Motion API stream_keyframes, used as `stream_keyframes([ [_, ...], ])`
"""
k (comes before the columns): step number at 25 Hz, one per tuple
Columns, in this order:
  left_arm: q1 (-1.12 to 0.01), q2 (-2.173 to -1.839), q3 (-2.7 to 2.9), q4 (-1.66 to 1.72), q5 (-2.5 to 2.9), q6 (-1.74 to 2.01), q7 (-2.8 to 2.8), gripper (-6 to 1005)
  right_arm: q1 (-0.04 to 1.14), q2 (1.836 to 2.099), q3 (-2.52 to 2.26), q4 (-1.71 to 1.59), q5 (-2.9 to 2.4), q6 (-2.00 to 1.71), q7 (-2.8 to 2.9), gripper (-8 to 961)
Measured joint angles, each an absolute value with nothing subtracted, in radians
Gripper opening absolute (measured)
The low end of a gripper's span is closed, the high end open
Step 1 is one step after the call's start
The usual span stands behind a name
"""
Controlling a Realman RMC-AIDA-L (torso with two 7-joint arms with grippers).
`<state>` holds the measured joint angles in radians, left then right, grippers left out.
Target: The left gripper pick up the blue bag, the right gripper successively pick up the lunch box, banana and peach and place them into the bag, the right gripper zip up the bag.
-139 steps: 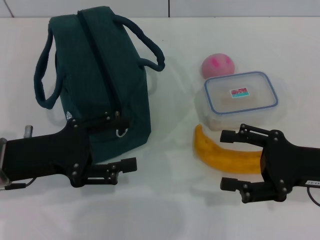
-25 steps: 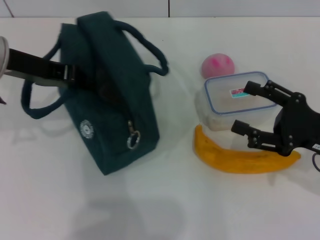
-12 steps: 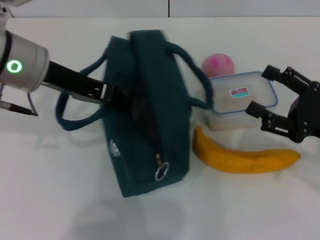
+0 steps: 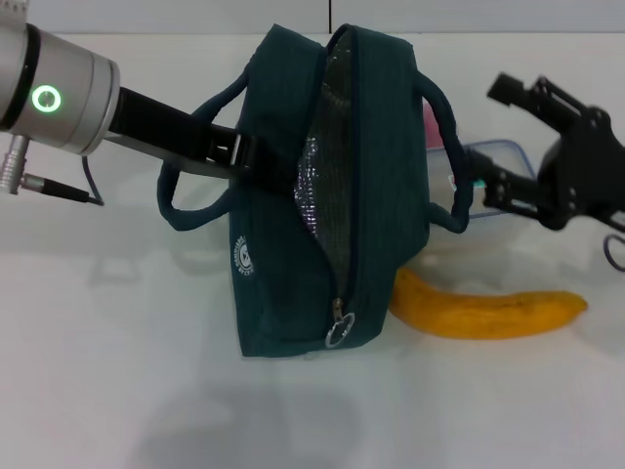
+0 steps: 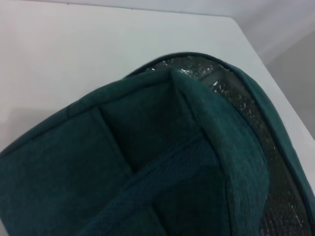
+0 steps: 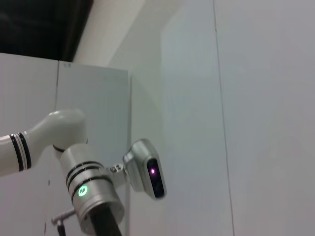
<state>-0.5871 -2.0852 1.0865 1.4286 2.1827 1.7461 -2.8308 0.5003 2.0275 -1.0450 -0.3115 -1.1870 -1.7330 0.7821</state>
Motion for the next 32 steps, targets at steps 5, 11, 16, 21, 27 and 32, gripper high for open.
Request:
stream_keyframes([
  [5,-0.588,-2.087,1.114,1.429,2.175,1.745,-2.850,42,0.553,2.028,-1.049,-0.308,-1.175,-1.711,0.782,870],
  [11,-0.596,-2.088,1.133,1.429,2.173,1.743,-2.866,41,0.607,2.028,-1.066,-0.289,-1.175,-1.682,0.780,869],
  [16,-0.601,-2.088,1.136,1.428,2.172,1.739,-2.870,41,0.648,2.028,-1.139,-0.270,-1.172,-1.613,0.779,868],
  [21,-0.601,-2.087,1.135,1.423,2.151,1.735,-2.869,41,0.639,2.028,-1.205,-0.261,-1.153,-1.538,0.773,860],
  [27,-0.594,-2.086,1.129,1.421,2.124,1.735,-2.863,41,0.593,2.028,-1.216,-0.266,-1.149,-1.468,0.768,852],
  [32,-0.592,-2.087,1.127,1.418,2.111,1.729,-2.861,41,0.565,2.028,-1.217,-0.262,-1.149,-1.409,0.773,844],
])
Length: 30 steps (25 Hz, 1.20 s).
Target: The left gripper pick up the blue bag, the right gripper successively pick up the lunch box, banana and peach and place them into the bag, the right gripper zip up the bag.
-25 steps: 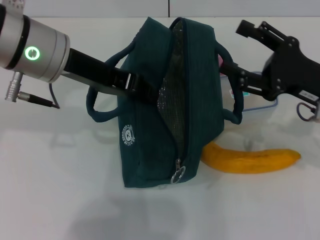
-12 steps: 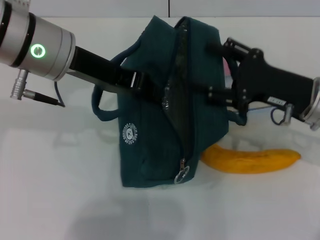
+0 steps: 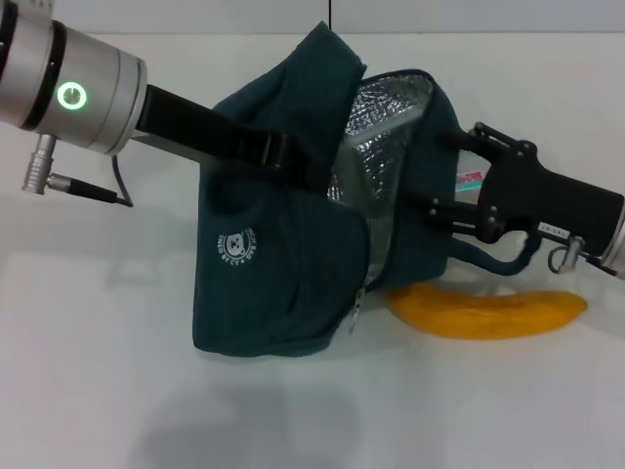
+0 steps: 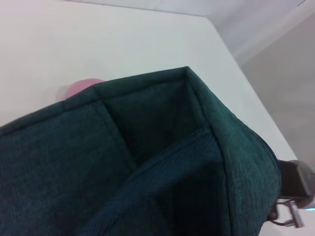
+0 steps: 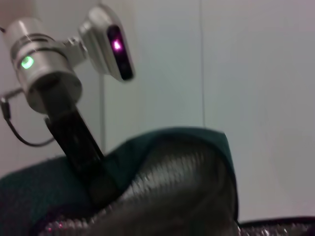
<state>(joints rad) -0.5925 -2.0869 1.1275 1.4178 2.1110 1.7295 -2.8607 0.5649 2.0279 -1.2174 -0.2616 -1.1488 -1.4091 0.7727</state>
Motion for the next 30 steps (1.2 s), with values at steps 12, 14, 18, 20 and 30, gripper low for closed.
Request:
stream_keyframes([
  [12,-0.579,-2.087,1.127,1.329,2.088,1.682,-2.817,41,0.535,2.026,-1.210,-0.239,-1.060,-1.407,0.792,827],
  [14,-0.576,-2.087,1.127,1.329,2.089,1.679,-2.814,41,0.506,2.021,-1.210,-0.243,-0.984,-1.418,0.794,824],
  [18,-0.576,-2.088,1.127,1.329,2.086,1.678,-2.812,41,0.463,2.015,-1.208,-0.238,-0.889,-1.393,0.837,818],
  [20,-0.577,-2.088,1.127,1.329,2.086,1.678,-2.812,41,0.453,2.013,-1.208,-0.234,-0.871,-1.341,0.899,815],
  [30,-0.589,-2.087,1.128,1.329,2.086,1.678,-2.812,41,0.448,2.013,-1.207,-0.205,-0.847,-1.142,1.216,801],
])
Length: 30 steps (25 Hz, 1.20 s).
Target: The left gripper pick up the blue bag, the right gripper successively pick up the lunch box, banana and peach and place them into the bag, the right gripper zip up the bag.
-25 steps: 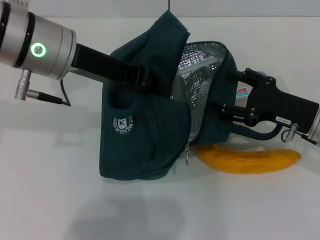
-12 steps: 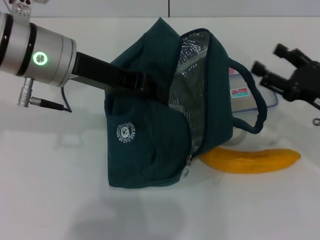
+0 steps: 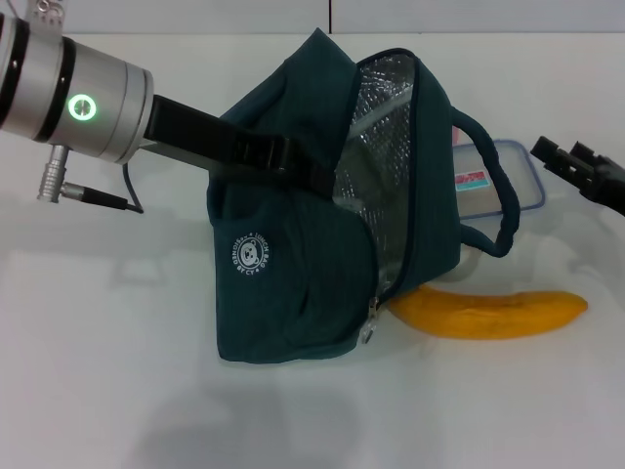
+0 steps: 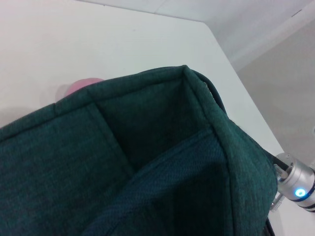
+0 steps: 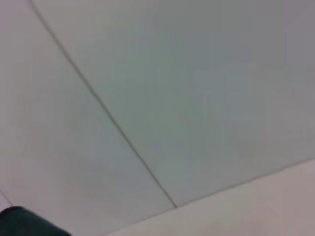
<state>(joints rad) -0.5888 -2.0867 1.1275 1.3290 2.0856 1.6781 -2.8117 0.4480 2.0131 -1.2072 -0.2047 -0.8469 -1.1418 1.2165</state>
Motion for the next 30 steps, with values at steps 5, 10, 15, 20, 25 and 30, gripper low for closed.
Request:
stream_keyframes([
  [5,-0.589,-2.086,1.128,1.330,2.086,1.678,-2.812,41,0.464,2.014,-1.209,-0.185,-0.847,-1.118,1.280,793],
  [10,-0.589,-2.087,1.127,1.332,2.084,1.678,-2.812,41,0.482,2.016,-1.214,-0.156,-0.851,-1.112,1.340,786],
  [15,-0.589,-2.087,1.127,1.330,2.083,1.676,-2.812,41,0.483,2.023,-1.236,-0.155,-0.858,-1.112,1.374,779],
  [20,-0.588,-2.088,1.128,1.329,2.081,1.674,-2.812,41,0.483,2.023,-1.244,-0.155,-0.858,-1.120,1.398,772],
  [25,-0.586,-2.088,1.127,1.329,2.081,1.673,-2.812,41,0.486,2.023,-1.246,-0.155,-0.859,-1.158,1.427,764],
  [30,-0.582,-2.088,1.127,1.328,2.069,1.673,-2.812,41,0.490,2.023,-1.248,-0.155,-0.859,-1.189,1.464,757],
])
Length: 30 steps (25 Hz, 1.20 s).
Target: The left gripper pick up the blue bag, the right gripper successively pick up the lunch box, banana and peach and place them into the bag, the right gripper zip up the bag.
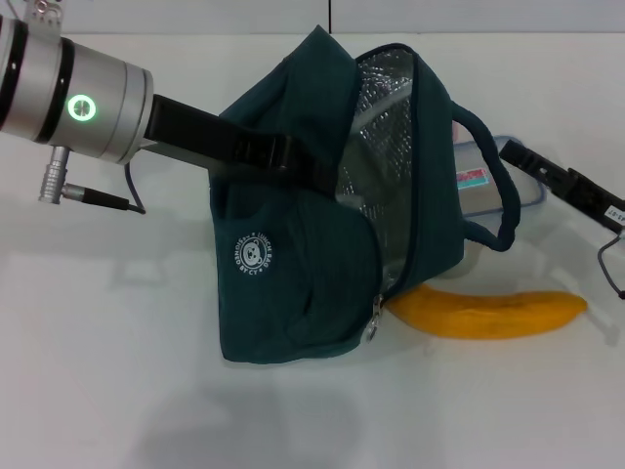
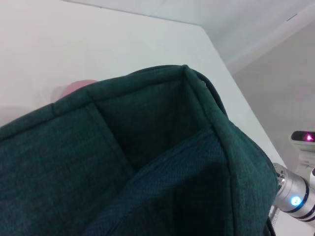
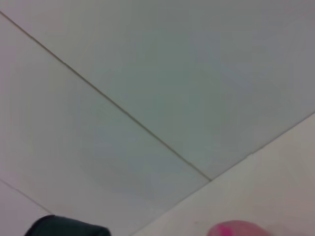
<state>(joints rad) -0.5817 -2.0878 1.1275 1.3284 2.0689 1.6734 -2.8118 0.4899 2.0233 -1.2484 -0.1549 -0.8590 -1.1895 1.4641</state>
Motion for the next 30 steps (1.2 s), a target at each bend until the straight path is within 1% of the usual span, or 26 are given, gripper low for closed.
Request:
stream_keyframes([
  [17,-0.585,-2.086,1.127,1.328,2.068,1.674,-2.812,40,0.490,2.020,-1.281,-0.155,-0.853,-1.287,1.577,732],
  [30,-0.589,-2.086,1.131,1.308,2.068,1.674,-2.806,40,0.504,2.024,-1.300,-0.156,-0.859,-1.294,1.600,713],
])
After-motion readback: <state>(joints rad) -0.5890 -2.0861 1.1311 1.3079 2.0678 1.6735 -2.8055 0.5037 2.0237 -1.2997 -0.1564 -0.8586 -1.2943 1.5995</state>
